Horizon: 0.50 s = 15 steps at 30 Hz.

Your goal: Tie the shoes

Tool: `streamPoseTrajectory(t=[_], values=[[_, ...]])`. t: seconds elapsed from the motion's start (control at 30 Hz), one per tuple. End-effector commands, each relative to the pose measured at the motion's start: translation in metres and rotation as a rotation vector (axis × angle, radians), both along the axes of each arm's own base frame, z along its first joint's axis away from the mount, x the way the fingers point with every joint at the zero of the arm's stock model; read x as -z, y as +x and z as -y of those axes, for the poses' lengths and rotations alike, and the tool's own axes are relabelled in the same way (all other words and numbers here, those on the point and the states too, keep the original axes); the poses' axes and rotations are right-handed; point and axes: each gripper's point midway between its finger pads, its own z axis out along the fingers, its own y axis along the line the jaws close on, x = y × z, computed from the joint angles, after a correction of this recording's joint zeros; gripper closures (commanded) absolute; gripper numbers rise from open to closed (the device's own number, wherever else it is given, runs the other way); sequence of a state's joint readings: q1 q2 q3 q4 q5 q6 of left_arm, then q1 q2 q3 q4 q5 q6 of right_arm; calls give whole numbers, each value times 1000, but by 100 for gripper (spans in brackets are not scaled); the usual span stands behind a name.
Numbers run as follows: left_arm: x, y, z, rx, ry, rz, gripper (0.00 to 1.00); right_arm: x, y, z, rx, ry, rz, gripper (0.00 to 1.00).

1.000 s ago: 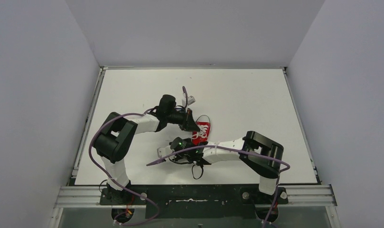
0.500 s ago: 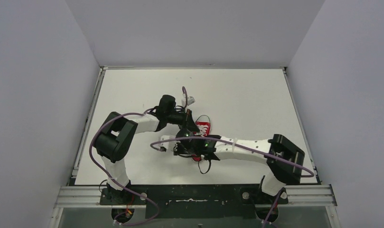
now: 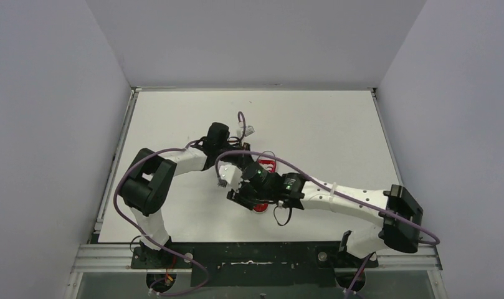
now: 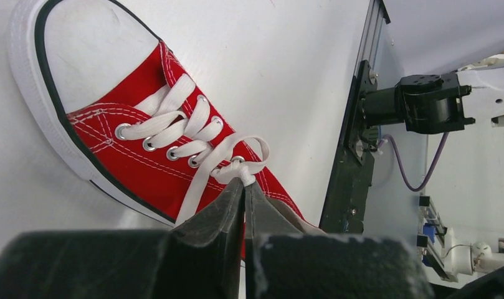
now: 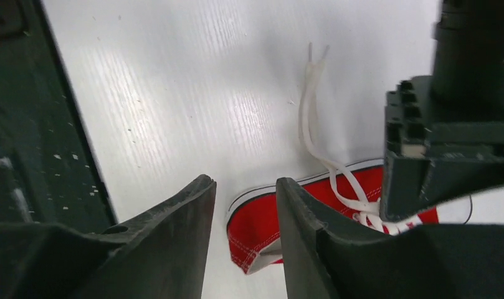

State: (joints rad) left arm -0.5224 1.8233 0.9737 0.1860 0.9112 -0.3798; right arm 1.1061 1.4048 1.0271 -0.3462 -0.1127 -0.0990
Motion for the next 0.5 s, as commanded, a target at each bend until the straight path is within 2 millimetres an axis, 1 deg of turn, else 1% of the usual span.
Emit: streamPoseTrajectory(t=[0.0,0.1,0.17,0.2,0.3,0.47], values=[[-22,11,4,41,-30,47,100,18,31,-6,-119,-198,249,55],[-17,11,5,43,-19,23,100,28,60,-7,-107,-280,370,49],[-16,11,6,42,-20,21,100,42,74,-9,-113,-322,391,49],[-15,11,6,42,-21,20,100,45,79,-10,-114,-330,399,49],[-15,10,8,46,-26,25,100,59,89,-14,-130,-344,409,48],[-13,8,9,49,-25,31,100,82,93,-18,-151,-369,415,49]])
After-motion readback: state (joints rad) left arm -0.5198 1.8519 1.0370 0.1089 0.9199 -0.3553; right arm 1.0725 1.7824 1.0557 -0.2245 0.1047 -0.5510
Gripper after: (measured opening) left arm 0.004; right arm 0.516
